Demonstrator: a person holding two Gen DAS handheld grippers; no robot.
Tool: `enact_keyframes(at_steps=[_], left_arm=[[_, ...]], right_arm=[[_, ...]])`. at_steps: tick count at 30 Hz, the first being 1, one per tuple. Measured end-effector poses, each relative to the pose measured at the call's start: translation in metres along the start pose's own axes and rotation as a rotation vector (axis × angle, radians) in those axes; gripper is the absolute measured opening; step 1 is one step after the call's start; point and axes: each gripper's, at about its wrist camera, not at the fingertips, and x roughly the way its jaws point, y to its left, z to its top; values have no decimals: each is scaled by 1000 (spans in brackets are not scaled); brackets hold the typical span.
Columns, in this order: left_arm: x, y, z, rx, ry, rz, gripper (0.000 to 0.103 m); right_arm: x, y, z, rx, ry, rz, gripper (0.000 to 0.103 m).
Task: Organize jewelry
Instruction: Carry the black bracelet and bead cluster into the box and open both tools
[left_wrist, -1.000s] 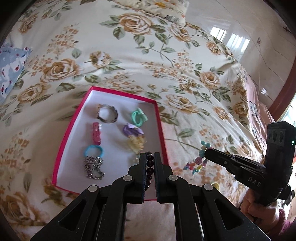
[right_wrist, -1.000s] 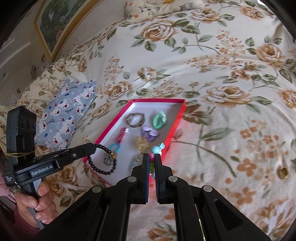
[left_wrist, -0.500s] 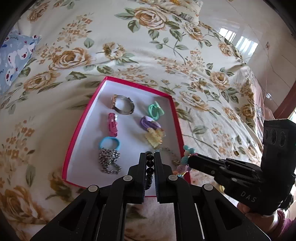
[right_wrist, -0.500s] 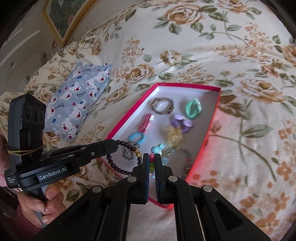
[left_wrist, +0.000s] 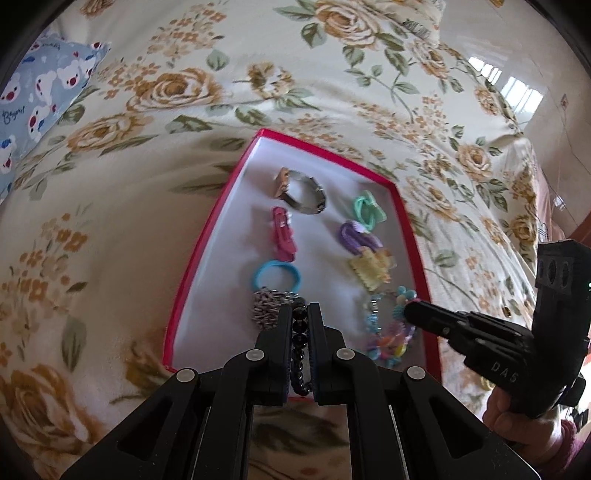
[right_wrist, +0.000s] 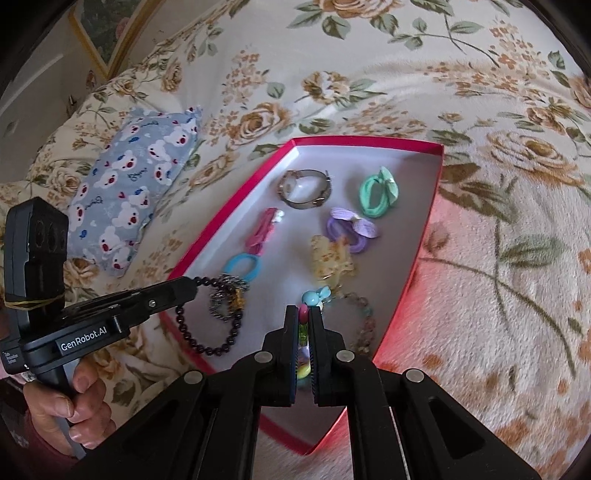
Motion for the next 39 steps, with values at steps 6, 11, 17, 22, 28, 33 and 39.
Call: enact_keyframes(at_steps=[6,11,17,22,28,33,39], left_arm=[[14,7,4,-16,25,26,7],[20,6,5,-7,35,35,7],[25,5,4,7,45,54,7],[26,6,3,-2,55,59,9],[23,8,3,-14,49,68,21],[21,9,2,-22,47,67,26],[17,9,1,-27,42,68,38]], right_arm=[[9,-7,1,7,14,-19,5],[15,-8,0,0,25,-33,5],[17,-9,0,-4,27,-47,5],[17,-10,0,3,27,-43,7],[15,-12,0,20,23,-40,10],[14,-13,1,33,17,-37,13],[9,-10,1,30,3,-25,26]])
